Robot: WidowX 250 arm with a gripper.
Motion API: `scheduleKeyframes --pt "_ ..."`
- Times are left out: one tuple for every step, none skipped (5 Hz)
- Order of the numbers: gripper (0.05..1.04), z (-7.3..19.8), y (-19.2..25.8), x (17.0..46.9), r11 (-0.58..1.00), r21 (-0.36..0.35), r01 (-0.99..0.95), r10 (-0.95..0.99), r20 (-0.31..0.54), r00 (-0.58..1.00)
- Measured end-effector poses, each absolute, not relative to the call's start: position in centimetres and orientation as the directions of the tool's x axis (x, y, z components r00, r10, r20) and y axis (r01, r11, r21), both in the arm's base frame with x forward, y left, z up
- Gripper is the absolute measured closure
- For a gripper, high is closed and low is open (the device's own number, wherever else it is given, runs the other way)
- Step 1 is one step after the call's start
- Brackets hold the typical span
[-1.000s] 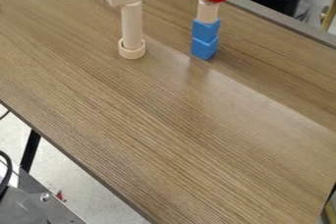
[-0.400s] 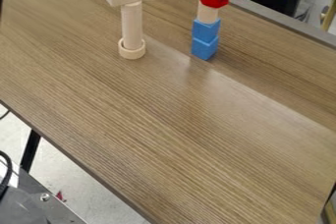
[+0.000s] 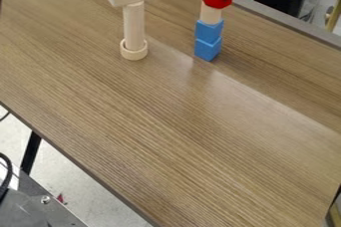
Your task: Put the red hexagon on top of the cylinder
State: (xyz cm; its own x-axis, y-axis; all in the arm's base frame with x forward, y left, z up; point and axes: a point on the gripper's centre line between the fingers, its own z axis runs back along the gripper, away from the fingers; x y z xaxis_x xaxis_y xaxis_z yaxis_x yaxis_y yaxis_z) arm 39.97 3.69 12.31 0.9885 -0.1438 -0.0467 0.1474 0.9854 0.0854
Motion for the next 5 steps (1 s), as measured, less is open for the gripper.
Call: scheduleKeyframes --pt "0.077 11.6 3.6 39.7 0.985 0.087 0.15 -0.145 -0.069 0.987" --pt "0.083 11.5 3.5 39.7 0.985 0.087 0.149 -0.143 -0.071 0.987" --pt "0.084 11.7 3.3 39.6 0.985 0.089 0.151 -0.145 -0.063 0.987" --pt "0.084 13.7 3.2 39.3 0.985 0.096 0.14 -0.14 -0.009 0.99" --pt "0.084 16.0 3.0 38.7 0.987 0.1 0.127 -0.133 0.054 0.99"
